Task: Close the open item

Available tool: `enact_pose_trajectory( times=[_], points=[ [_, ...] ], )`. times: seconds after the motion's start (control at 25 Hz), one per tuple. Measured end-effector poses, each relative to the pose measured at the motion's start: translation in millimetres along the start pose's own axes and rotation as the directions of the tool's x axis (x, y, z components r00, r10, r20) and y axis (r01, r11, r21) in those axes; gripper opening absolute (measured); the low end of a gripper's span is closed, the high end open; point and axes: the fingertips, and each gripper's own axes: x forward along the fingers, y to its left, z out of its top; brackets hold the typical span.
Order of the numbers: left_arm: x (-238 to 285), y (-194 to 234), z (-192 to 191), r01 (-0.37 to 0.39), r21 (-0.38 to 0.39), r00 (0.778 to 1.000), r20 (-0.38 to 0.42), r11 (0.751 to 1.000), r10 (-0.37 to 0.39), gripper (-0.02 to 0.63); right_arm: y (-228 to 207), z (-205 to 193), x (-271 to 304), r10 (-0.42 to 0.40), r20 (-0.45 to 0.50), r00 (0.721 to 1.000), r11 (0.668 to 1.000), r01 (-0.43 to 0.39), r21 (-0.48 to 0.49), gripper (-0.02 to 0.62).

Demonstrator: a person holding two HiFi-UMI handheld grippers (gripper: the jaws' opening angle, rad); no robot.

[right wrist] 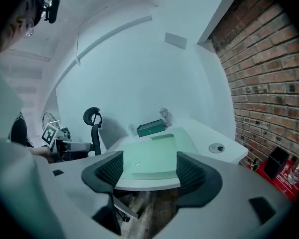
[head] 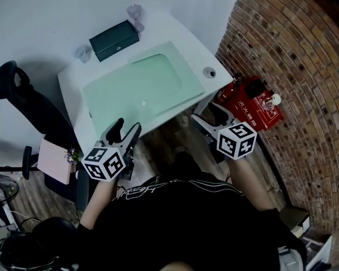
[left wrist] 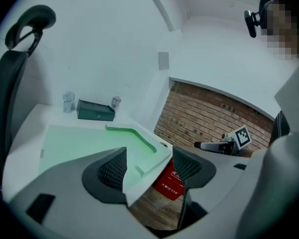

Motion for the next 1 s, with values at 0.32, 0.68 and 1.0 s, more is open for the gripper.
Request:
enact_pose_trajectory(
  times=[0.32,0.68,1.0],
  points=[
    [30,32,22,-0.159,-0.074,0.987,0.024,0.984,0.161,0.291,-70,20,83,-0.036,-0.115,0.993,0.997,0.028,-0.069,0.324],
    [38,54,28,-0.313,-0.155,0.943,0.068,0.937,0.326,0.291,-115,8,164,-0.011,-0.286,0.958,0.985,-0.039,-0.169,0.333],
    [18,81,14,-0.423,-0.236,0.889,0.080,0.875,0.451,0.291,-129,-15,199,-0.039,-0.372,0.927,0.976,-0.044,-0.213,0.344]
  ],
)
